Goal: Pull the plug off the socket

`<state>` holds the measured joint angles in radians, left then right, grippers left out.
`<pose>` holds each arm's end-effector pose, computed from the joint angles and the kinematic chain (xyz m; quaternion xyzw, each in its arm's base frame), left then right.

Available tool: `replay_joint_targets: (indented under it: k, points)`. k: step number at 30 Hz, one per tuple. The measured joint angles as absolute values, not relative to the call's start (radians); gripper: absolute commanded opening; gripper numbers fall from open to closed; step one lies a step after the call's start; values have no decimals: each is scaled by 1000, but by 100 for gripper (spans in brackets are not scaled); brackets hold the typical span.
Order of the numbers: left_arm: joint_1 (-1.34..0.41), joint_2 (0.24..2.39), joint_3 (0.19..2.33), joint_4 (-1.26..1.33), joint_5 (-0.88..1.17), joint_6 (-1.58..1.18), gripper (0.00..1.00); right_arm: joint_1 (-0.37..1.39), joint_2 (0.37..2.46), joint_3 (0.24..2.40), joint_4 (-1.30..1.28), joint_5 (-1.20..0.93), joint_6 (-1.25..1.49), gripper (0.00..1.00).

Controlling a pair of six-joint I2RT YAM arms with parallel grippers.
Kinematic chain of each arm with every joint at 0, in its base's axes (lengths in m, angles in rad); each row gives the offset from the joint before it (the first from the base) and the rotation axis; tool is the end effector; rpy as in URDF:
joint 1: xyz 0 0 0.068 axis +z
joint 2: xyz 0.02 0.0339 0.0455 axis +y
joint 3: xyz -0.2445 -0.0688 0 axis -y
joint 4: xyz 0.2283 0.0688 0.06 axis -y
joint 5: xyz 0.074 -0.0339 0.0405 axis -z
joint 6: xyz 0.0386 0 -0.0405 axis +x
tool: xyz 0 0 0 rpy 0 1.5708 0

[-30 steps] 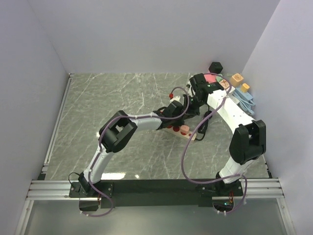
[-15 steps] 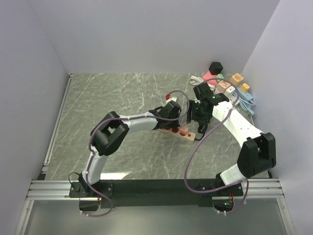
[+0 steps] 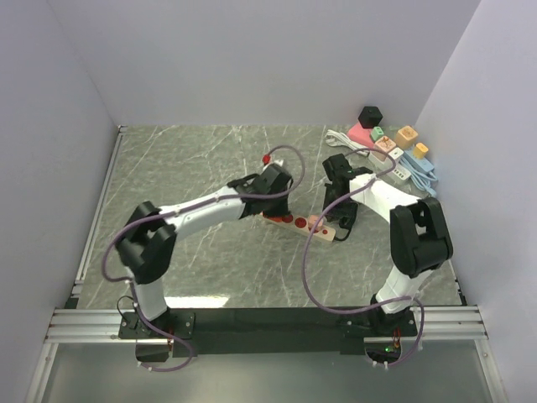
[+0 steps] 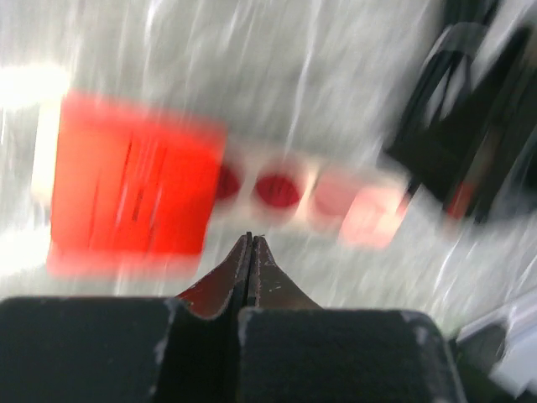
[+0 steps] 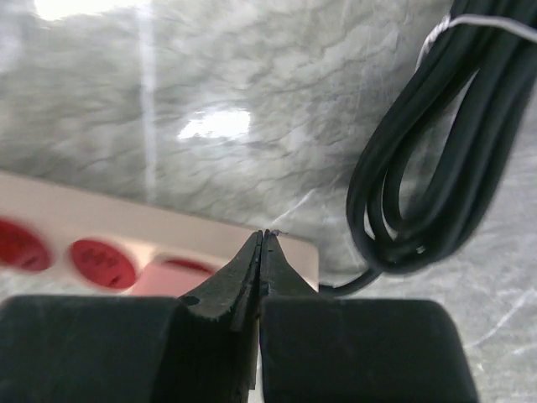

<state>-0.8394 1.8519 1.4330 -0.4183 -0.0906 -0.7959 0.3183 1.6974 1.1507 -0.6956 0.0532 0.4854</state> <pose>0.2671 -0.2924 0.2268 0.0040 0.9327 -0.2325 0.2759 0.2983 0.0961 0.1821 0.0866 0.9824 0.0398 0.1607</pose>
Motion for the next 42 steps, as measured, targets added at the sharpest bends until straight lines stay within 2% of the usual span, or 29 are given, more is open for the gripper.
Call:
replay_joint_targets:
  k: [4, 8, 17, 28, 29, 31, 32, 35, 42]
  points:
    - [-885, 1731, 1238, -432, -71, -844, 1, 315, 1727, 1098, -654, 49, 490, 0]
    - [-926, 1720, 1142, -432, -50, -869, 1, 315, 1735, 1078, -628, 29, 490, 0]
    - [-899, 1878, 1176, -339, -55, -851, 0, 337, 1694, 973, -528, -144, 514, 0]
    - [-758, 1905, 1189, -256, -50, -795, 1, 563, 1648, 878, -488, -419, 688, 0]
    - [-746, 1905, 1190, -257, -50, -788, 0, 577, 1648, 883, -493, -431, 696, 10]
    - [-719, 1905, 1195, -260, -50, -772, 1, 599, 1644, 910, -526, -389, 717, 23]
    - [-710, 1902, 1196, -260, -50, -767, 0, 601, 1639, 925, -546, -361, 720, 38]
    - [-691, 1866, 1185, -270, -50, -752, 1, 599, 1591, 990, -627, -225, 728, 55]
    - [-689, 1594, 1070, -250, -14, -745, 1, 607, 1463, 1119, -748, -39, 730, 64]
